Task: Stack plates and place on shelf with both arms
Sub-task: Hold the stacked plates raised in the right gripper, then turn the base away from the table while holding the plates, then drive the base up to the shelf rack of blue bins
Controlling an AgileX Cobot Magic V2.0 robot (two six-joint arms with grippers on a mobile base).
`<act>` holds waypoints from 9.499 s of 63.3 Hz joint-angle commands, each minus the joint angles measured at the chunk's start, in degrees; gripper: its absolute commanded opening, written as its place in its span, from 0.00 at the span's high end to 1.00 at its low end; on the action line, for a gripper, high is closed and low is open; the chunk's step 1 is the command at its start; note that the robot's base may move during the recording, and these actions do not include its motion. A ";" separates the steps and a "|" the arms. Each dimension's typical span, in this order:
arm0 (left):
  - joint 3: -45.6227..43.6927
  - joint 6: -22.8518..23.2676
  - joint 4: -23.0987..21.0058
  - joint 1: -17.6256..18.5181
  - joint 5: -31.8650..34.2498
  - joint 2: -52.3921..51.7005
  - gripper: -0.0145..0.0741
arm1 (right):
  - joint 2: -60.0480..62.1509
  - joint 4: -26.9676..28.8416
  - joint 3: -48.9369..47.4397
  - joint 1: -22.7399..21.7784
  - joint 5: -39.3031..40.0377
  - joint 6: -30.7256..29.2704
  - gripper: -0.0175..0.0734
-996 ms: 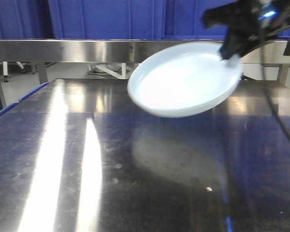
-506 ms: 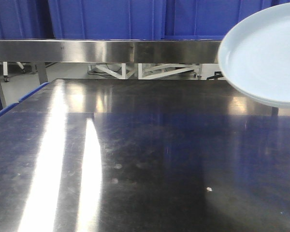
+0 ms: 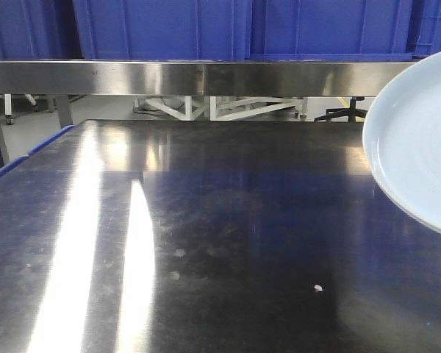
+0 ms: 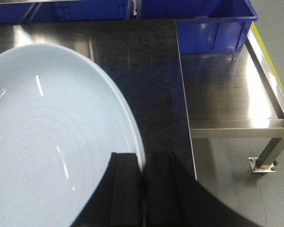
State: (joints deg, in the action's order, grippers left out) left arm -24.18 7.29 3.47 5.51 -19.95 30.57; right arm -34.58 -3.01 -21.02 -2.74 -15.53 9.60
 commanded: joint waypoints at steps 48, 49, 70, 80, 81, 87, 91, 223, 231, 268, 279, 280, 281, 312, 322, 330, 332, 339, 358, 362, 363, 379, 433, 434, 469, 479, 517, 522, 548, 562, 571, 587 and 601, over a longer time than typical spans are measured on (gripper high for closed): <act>-1.63 0.47 -0.36 0.04 4.48 0.05 0.74 | 0.39 0.05 -1.67 -0.39 6.88 -0.40 0.75; -1.63 0.47 -0.36 0.04 4.48 0.05 0.74 | 0.39 0.05 -1.67 -0.39 6.88 -0.40 0.75; -1.63 0.47 -0.36 0.04 4.48 0.05 0.74 | 0.39 0.05 -1.67 -0.39 6.88 -0.40 0.75; -1.63 0.47 -0.36 0.04 4.48 0.05 0.74 | 0.39 0.05 -1.67 -0.39 6.88 -0.40 0.75; -1.63 0.47 -0.36 0.04 4.48 0.05 0.74 | 0.39 0.05 -1.67 -0.39 6.88 -0.40 0.75; -1.63 0.47 -0.36 0.04 4.48 0.05 0.74 | 0.39 0.05 -1.67 -0.39 6.88 -0.40 0.75; -1.63 0.47 -0.36 0.04 4.48 0.05 0.74 | 0.39 0.05 -1.67 -0.39 6.88 -0.40 0.75; -1.63 0.47 -0.36 0.04 4.48 0.15 0.74 | 0.39 0.05 -1.67 -0.39 6.82 -0.40 0.75; -1.63 0.47 -0.36 0.04 4.48 0.15 0.74 | 0.39 0.05 -1.67 -0.39 6.82 -0.40 0.75; -1.63 0.47 -0.36 0.04 4.48 0.15 0.74 | 0.39 0.05 -1.67 -0.39 6.82 -0.40 0.75; -1.63 0.47 -0.36 0.04 4.48 0.15 0.74 | 0.39 0.05 -1.67 -0.39 6.82 -0.40 0.75; -1.63 0.47 -0.36 0.04 4.48 0.15 0.74 | 0.39 0.05 -1.67 -0.39 6.82 -0.40 0.75; -1.63 0.47 -0.36 0.04 4.48 0.15 0.74 | 0.39 0.05 -1.67 -0.39 6.82 -0.40 0.75; -1.63 0.47 -0.36 0.04 4.48 0.15 0.74 | 0.39 0.05 -1.67 -0.39 6.82 -0.40 0.75; -1.63 0.47 -0.36 0.04 4.48 0.15 0.74 | 0.39 0.05 -1.67 -0.39 6.82 -0.40 0.75; -1.63 0.47 -0.36 0.04 4.48 0.15 0.74 | 0.39 0.05 -1.67 -0.39 6.82 -0.40 0.75; -1.63 0.47 -0.36 0.04 4.48 0.15 0.74 | 0.39 0.05 -1.67 -0.39 6.82 -0.40 0.75; -1.63 0.47 -0.36 0.04 4.48 0.15 0.74 | 0.39 0.05 -1.67 -0.39 6.82 -0.40 0.75; -1.63 0.47 -0.36 0.04 4.48 0.15 0.74 | 0.39 0.05 -1.67 -0.39 6.82 -0.40 0.75; -1.63 0.47 -0.36 0.04 4.48 0.15 0.74 | 0.39 0.05 -1.67 -0.39 6.82 -0.40 0.75; -1.63 0.47 -0.36 0.04 4.48 0.15 0.74 | 0.39 0.05 -1.67 -0.39 6.82 -0.40 0.75; -1.63 0.47 -0.36 0.04 4.48 0.15 0.74 | 0.39 0.05 -1.67 -0.39 6.82 -0.40 0.75; -1.63 0.47 -0.36 0.04 4.48 0.15 0.74 | 0.39 0.05 -1.67 -0.39 6.77 -0.40 0.75; -1.63 0.47 -0.36 0.04 4.48 0.15 0.74 | 0.39 0.05 -1.67 -0.39 6.77 -0.40 0.75; -1.63 0.47 -0.36 0.04 4.48 0.15 0.74 | 0.39 0.05 -1.67 -0.39 6.58 -0.40 0.75; -1.63 0.47 -0.36 0.04 4.59 0.15 0.74 | 0.39 0.05 -1.67 -0.39 6.43 -0.40 0.75; -1.63 0.47 -0.36 0.04 4.58 0.15 0.74 | 0.39 0.05 -1.67 -0.39 6.30 -0.40 0.75; -1.63 0.47 -0.36 0.04 4.58 0.15 0.74 | 0.39 0.05 -1.67 -0.39 6.13 -0.40 0.75; -1.63 0.47 -0.36 0.04 4.58 0.15 0.74 | 0.39 0.05 -1.67 -0.39 5.92 -0.40 0.75; -1.63 0.47 -0.36 0.04 4.58 0.15 0.74 | 0.39 0.05 -1.67 -0.39 5.92 -0.40 0.75; -1.63 0.47 -0.36 0.04 4.58 0.15 0.74 | 0.39 0.05 -1.67 -0.39 5.92 -0.40 0.75; -1.63 0.47 -0.36 0.04 4.58 0.15 0.74 | 0.39 0.05 -1.67 -0.39 5.92 -0.40 0.75; -1.63 0.47 -0.36 0.04 4.58 0.15 0.74 | 0.39 0.05 -1.67 -0.39 5.92 -0.40 0.75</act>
State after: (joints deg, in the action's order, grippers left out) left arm -24.18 7.29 3.39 5.51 -19.95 30.57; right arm -34.36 -3.01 -21.02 -2.74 -15.15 9.39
